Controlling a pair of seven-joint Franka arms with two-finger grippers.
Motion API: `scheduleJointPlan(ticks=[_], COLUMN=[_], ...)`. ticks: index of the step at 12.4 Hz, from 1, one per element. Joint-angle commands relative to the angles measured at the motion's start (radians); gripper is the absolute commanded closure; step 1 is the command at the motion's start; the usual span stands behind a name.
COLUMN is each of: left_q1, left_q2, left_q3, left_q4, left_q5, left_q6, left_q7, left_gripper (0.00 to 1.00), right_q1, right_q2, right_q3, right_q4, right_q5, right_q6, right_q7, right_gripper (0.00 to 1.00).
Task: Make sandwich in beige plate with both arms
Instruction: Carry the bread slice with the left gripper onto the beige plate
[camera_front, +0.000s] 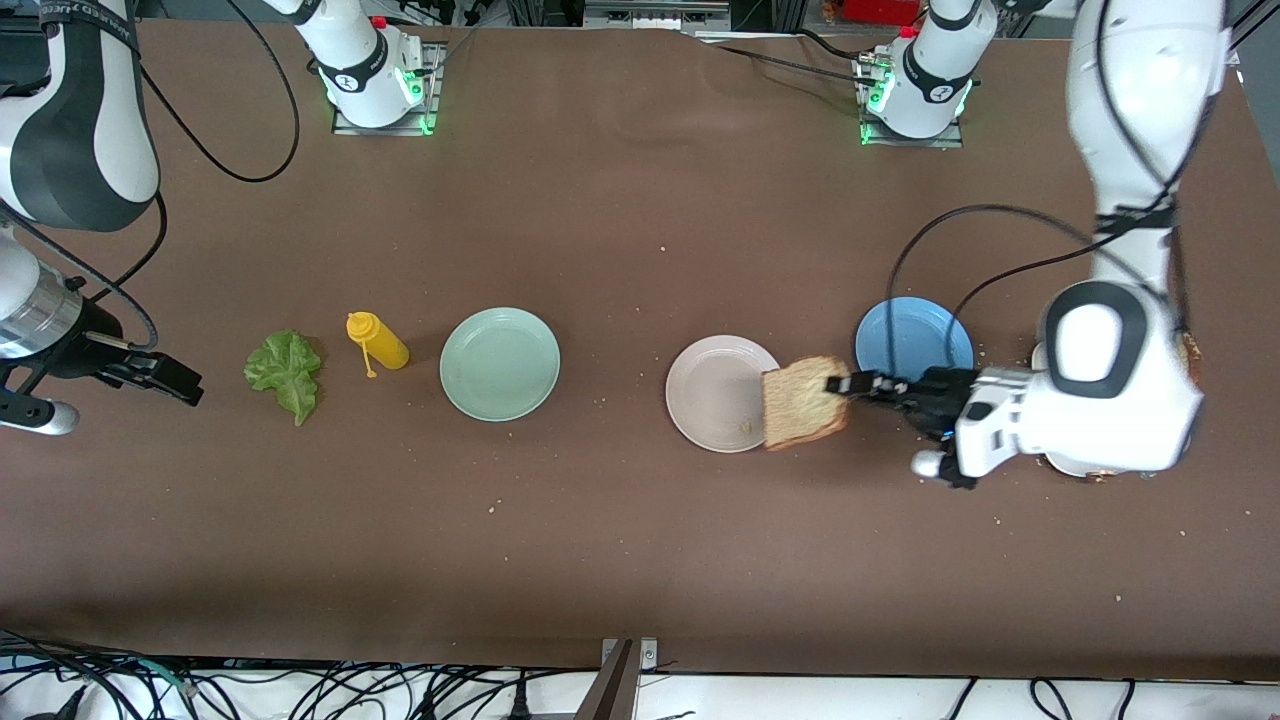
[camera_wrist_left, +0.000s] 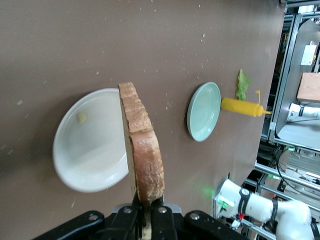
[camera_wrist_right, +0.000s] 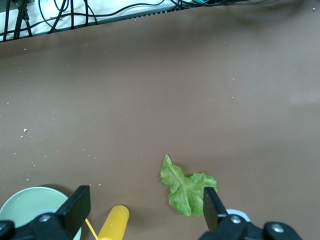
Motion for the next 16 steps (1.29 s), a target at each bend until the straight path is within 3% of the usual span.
scheduleJointPlan(ticks=[1, 8, 11, 12, 13, 14, 16], left_q1=[-0.058, -0.089, -0.106, -0.106, -0.110, -0.112, -0.109], left_q2=[0.062, 0.105, 0.114, 0.114, 0.116, 0.116, 0.120], left_q3=[0.015, 0.015, 0.015, 0.015, 0.015, 0.015, 0.015], left_q4=[0.027, -0.004, -0.015, -0.024, -0.029, -0.047, -0.059], left_q5=[-0.131, -0.183, -0.170, -0.170, -0.170, -0.170, -0.170], left_q6=[0.075, 0.066, 0.064, 0.063, 0.063, 0.061, 0.052], left_q7=[0.018, 0.027, 0.027, 0.027, 0.026, 0.027, 0.027], left_gripper=[1.00, 1.00, 0.97, 0.89, 0.64, 0.45, 0.15], right_q1=[-0.001, 0.003, 0.002, 0.002, 0.002, 0.002, 0.006], right_q2=[-0.002, 0.009, -0.009, -0.014, -0.014, -0.017, -0.022], right_q3=[0.004, 0.008, 0.002, 0.002, 0.002, 0.008, 0.011], right_q4=[0.003, 0.001, 0.003, 0.001, 0.001, 0.000, -0.002], right_q5=[-0.003, 0.001, 0.092, 0.100, 0.124, 0.148, 0.144], right_q6=[-0.021, -0.033, -0.071, -0.073, -0.073, -0.082, -0.153], right_q7=[0.013, 0.005, 0.000, 0.002, 0.002, -0.001, -0.030], right_gripper=[0.00, 0.00, 0.00, 0.00, 0.00, 0.00, 0.00])
